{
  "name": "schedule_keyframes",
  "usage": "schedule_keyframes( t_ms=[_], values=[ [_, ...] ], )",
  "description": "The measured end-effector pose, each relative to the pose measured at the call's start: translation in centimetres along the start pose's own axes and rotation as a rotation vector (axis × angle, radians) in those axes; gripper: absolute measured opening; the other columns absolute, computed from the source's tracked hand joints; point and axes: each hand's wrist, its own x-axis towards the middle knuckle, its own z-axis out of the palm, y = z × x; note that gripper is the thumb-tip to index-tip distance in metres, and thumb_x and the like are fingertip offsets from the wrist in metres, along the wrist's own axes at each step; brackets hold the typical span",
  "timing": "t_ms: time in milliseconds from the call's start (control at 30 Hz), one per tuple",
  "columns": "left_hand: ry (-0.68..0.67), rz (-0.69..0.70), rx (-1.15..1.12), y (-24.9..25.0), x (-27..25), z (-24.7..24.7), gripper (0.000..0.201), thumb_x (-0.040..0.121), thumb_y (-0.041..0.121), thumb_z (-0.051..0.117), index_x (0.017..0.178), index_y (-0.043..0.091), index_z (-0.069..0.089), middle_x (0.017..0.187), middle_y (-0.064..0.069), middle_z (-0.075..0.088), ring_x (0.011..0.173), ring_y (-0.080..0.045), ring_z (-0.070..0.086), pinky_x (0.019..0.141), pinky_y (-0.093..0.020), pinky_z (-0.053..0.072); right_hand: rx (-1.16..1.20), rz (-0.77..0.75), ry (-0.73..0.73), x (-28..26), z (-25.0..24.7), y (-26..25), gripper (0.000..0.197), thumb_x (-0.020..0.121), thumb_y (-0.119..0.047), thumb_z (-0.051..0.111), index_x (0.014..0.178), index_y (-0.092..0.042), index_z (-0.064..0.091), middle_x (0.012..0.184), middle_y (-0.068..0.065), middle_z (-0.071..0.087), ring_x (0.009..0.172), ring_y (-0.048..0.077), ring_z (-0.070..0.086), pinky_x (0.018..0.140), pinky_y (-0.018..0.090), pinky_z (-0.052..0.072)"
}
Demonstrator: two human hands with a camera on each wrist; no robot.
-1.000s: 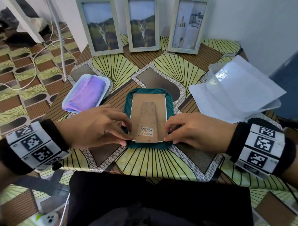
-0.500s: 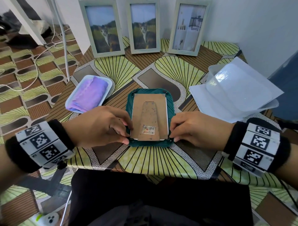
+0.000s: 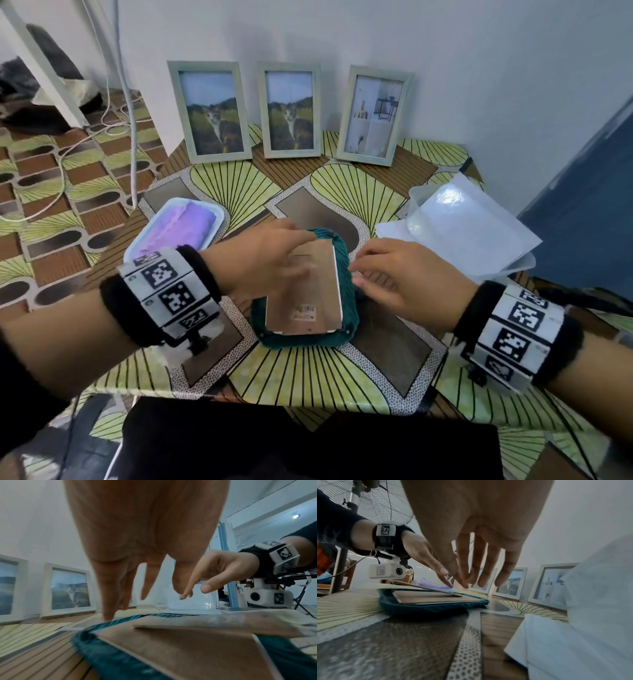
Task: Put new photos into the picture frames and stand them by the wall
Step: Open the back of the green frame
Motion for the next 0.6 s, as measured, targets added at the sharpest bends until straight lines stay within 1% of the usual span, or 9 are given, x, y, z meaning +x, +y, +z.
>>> schedule_keyframes(
  t_ms=[67,167,200,267,333,400,467,533,600],
  values=[
    [-0.162,-0.132,0.077,1.5,1.6,0.1,0.052,0.097,0.056,0.041,0.129,0.016,0.051,0.125,-0.007,0.054,0.108,-0.022,0.053,0.095,-0.035,0.044,-0.074,0.049,-0.074,0.8,0.4,0.3,0.046,0.096,-0.038,0.055,0.135,-0.015,0.055,0.134,0.0,0.054,0.122,0.014,0.049,0.103,0.031,0.042],
    [-0.219,-0.212,0.178,2.8,2.6,0.9,0.053,0.097,0.061,0.036,0.116,0.016,0.055,0.117,-0.01,0.057,0.099,-0.024,0.054,0.088,-0.036,0.046,-0.16,0.085,-0.312,1.7,1.4,0.6,0.077,0.096,-0.049,0.05,0.155,-0.012,0.018,0.162,0.003,0.017,0.148,0.016,0.015,0.12,0.033,0.02],
    [-0.207,-0.222,0.197,2.9,2.7,1.3,0.053,0.096,0.061,0.037,0.117,0.015,0.054,0.121,-0.013,0.055,0.105,-0.026,0.054,0.093,-0.039,0.046,-0.175,0.105,-0.392,1.9,1.7,0.7,0.082,0.096,-0.052,0.048,0.156,-0.012,0.009,0.164,0.002,0.005,0.15,0.014,0.006,0.121,0.037,0.016],
    [-0.218,-0.248,0.215,2.9,2.5,2.1,0.064,0.096,0.06,0.04,0.133,0.009,0.045,0.141,-0.021,0.043,0.13,-0.035,0.042,0.11,-0.044,0.037,-0.162,0.138,-0.498,1.9,2.2,0.8,0.085,0.097,-0.055,0.042,0.156,-0.013,-0.002,0.164,0.001,-0.009,0.15,0.013,-0.005,0.122,0.041,0.01],
    [-0.242,-0.266,0.198,2.9,2.1,2.6,0.077,0.097,0.058,0.039,0.15,0.004,0.025,0.158,-0.026,0.019,0.147,-0.039,0.018,0.119,-0.045,0.022,-0.141,0.149,-0.527,1.8,2.5,0.9,0.082,0.099,-0.054,0.036,0.156,-0.013,-0.006,0.163,0.001,-0.015,0.149,0.011,-0.01,0.122,0.038,0.005],
    [-0.227,-0.265,0.146,3.0,1.9,2.7,0.077,0.099,0.053,0.038,0.153,0.004,0.017,0.16,-0.027,0.01,0.149,-0.038,0.01,0.121,-0.044,0.016,-0.154,0.148,-0.512,1.5,2.7,1.0,0.079,0.1,-0.053,0.033,0.155,-0.012,-0.007,0.163,0.0,-0.016,0.149,0.01,-0.011,0.122,0.035,0.001],
    [-0.183,-0.256,0.065,3.1,1.8,2.4,0.066,0.099,0.049,0.038,0.148,0.006,0.028,0.16,-0.024,0.015,0.148,-0.036,0.016,0.12,-0.043,0.02,-0.165,0.151,-0.484,1.3,2.8,1.0,0.078,0.1,-0.052,0.033,0.156,-0.012,-0.005,0.163,0.001,-0.014,0.149,0.011,-0.009,0.12,0.031,0.0],
    [-0.116,-0.245,-0.009,3.1,1.7,1.7,0.047,0.098,0.046,0.04,0.132,0.014,0.047,0.156,-0.02,0.03,0.142,-0.033,0.032,0.112,-0.038,0.03,-0.154,0.159,-0.46,1.0,2.7,1.2,0.079,0.1,-0.052,0.035,0.156,-0.013,-0.005,0.163,0.001,-0.012,0.15,0.012,-0.006,0.12,0.031,0.001],
    [-0.072,-0.222,-0.061,2.9,1.5,1.1,0.037,0.099,0.044,0.041,0.122,0.018,0.055,0.148,-0.017,0.044,0.134,-0.031,0.044,0.104,-0.036,0.039,-0.131,0.17,-0.439,0.7,2.4,1.3,0.08,0.099,-0.051,0.038,0.156,-0.015,-0.004,0.164,0.0,-0.01,0.15,0.012,-0.004,0.121,0.031,0.004]
  ],
)
